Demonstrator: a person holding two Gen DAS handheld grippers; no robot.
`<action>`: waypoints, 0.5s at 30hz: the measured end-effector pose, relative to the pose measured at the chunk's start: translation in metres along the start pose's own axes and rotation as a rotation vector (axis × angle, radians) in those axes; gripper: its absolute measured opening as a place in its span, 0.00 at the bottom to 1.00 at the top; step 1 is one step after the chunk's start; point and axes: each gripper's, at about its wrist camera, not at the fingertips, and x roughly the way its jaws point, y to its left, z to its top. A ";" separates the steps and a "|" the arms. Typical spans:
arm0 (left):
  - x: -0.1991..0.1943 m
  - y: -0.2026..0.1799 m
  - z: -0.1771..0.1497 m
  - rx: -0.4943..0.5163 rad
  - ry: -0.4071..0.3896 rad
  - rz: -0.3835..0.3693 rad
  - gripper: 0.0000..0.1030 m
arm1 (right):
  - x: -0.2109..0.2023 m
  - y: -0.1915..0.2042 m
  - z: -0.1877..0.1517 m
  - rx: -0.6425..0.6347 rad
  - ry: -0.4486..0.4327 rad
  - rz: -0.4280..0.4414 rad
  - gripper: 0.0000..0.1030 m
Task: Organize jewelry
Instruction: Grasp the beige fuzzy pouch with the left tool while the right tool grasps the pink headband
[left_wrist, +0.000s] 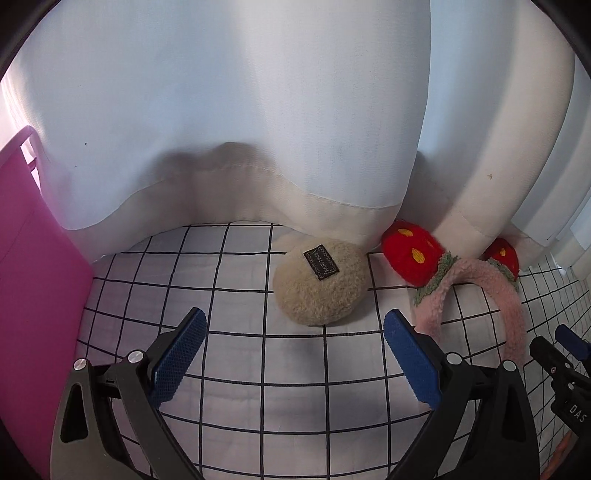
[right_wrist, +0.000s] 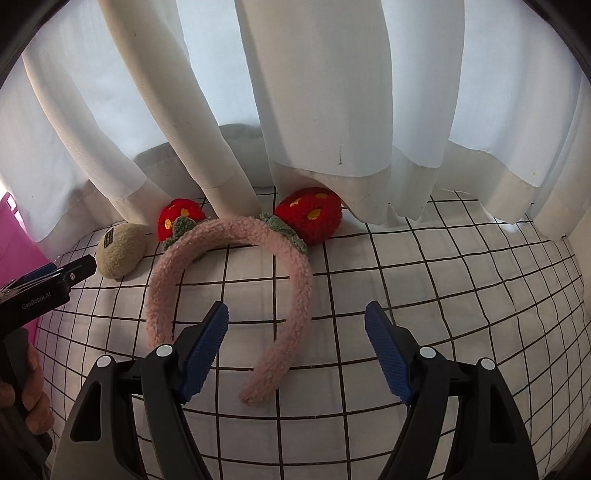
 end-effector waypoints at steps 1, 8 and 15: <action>0.005 -0.001 0.000 0.000 0.007 -0.005 0.92 | 0.004 -0.001 0.000 0.001 0.005 -0.001 0.71; 0.031 -0.009 0.002 0.017 0.030 0.000 0.92 | 0.026 -0.009 0.000 0.015 0.028 -0.017 0.71; 0.045 -0.015 0.003 0.030 0.037 0.013 0.92 | 0.038 -0.013 0.001 0.027 0.043 -0.027 0.71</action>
